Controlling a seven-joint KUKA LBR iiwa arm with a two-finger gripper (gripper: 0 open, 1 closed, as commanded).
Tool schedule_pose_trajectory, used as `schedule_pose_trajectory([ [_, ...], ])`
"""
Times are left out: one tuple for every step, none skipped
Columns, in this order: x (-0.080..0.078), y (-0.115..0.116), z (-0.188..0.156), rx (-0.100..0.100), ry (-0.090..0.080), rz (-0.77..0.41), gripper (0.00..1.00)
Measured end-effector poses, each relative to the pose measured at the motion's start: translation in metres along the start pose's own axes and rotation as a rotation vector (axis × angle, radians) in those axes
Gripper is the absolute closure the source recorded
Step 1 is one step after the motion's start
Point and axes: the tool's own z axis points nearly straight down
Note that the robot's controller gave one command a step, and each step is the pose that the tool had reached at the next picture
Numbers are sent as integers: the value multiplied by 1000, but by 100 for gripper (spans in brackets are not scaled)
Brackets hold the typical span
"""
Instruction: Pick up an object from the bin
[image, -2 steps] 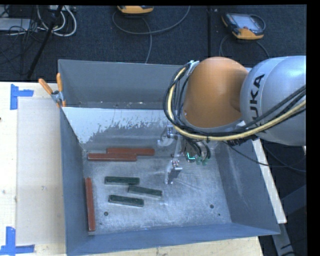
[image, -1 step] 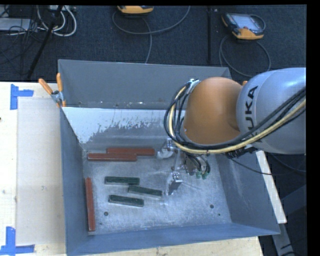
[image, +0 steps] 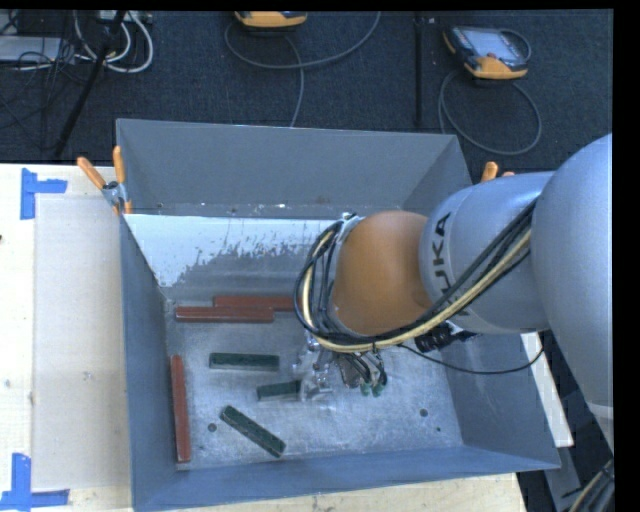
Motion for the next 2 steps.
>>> schedule_pose_trajectory([
  [0,0,0,0,0,1,100],
  [13,2,-104,0,-2,-28,100],
])
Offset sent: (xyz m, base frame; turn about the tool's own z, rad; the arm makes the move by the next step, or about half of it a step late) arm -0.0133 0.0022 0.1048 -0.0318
